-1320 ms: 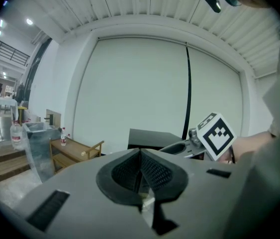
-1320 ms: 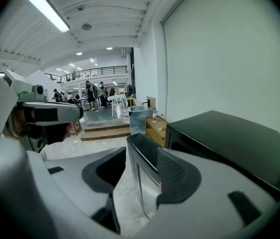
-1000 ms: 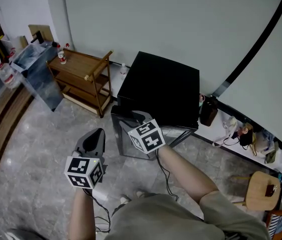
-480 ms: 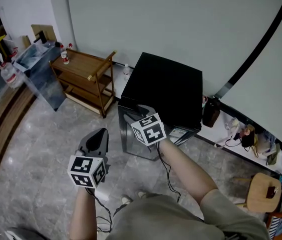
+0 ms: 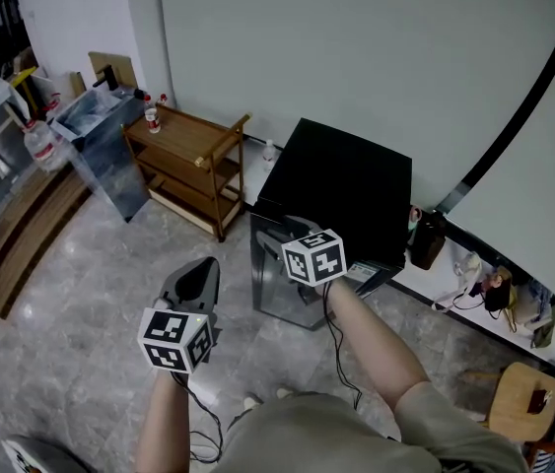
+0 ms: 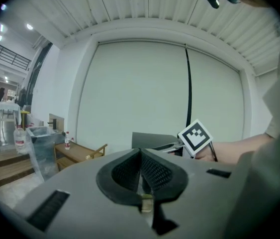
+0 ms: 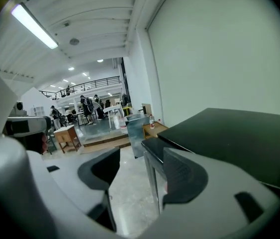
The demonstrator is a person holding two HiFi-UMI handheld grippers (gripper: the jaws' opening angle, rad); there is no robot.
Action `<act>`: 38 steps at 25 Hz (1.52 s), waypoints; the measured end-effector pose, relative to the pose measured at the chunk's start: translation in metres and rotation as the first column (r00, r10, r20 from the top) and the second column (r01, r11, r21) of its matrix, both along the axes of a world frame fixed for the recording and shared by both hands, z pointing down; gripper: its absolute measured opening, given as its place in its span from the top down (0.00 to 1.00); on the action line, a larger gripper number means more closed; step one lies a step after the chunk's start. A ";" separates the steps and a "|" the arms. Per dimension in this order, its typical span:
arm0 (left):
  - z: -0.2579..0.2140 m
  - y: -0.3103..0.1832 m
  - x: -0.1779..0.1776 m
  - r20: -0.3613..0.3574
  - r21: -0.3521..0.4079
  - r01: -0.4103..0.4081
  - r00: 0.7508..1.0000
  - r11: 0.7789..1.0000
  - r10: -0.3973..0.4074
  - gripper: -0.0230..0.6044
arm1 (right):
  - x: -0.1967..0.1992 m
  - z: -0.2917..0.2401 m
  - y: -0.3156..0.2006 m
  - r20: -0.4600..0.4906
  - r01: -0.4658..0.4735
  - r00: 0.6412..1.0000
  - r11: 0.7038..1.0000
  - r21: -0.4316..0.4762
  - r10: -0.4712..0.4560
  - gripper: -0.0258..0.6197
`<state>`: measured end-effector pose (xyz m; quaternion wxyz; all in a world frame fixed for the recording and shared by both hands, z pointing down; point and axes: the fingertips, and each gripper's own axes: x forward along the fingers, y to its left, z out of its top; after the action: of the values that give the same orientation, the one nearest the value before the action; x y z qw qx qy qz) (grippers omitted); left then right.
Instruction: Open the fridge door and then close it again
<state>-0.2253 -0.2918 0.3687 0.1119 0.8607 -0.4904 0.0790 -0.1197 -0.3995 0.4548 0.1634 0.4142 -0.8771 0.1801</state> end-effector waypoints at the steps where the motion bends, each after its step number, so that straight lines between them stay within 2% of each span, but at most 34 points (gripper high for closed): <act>1: -0.003 0.003 -0.003 0.007 0.005 0.006 1.000 1.000 -0.006 0.95 | -0.002 -0.005 0.004 -0.002 0.007 1.000 1.000 0.015 -0.007 0.57; 9: -0.036 0.028 -0.021 0.070 0.091 0.068 0.995 0.994 -0.074 0.95 | -0.025 -0.078 0.053 0.048 0.090 0.994 0.982 0.164 -0.099 0.70; 14: -0.058 0.050 -0.033 0.007 0.121 0.111 0.994 0.986 -0.112 0.95 | -0.031 -0.117 0.088 0.075 0.128 0.986 0.963 0.239 -0.150 0.75; 20: -0.090 0.082 -0.041 0.009 0.186 0.135 0.990 0.973 -0.139 0.95 | -0.029 -0.156 0.128 0.109 0.152 0.975 0.937 0.313 -0.195 0.81; 28: -0.105 0.119 -0.049 0.107 0.242 0.156 0.977 0.958 -0.187 0.95 | -0.019 -0.170 0.176 0.088 0.171 0.972 0.913 0.370 -0.218 0.85; 35: -0.084 0.135 -0.059 0.102 0.210 0.183 0.973 0.961 -0.208 0.95 | -0.019 -0.172 0.206 0.077 0.192 0.969 0.909 0.370 -0.237 0.90; 38: -0.077 0.137 -0.057 0.123 0.221 0.181 0.970 0.958 -0.212 0.95 | -0.023 -0.169 0.213 0.072 0.220 0.963 0.909 0.354 -0.261 0.92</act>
<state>-0.2827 -0.1545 0.2915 -0.0076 0.8065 -0.5860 0.0783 -0.1423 -0.1869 0.2860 0.0575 0.3135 -0.9475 0.0273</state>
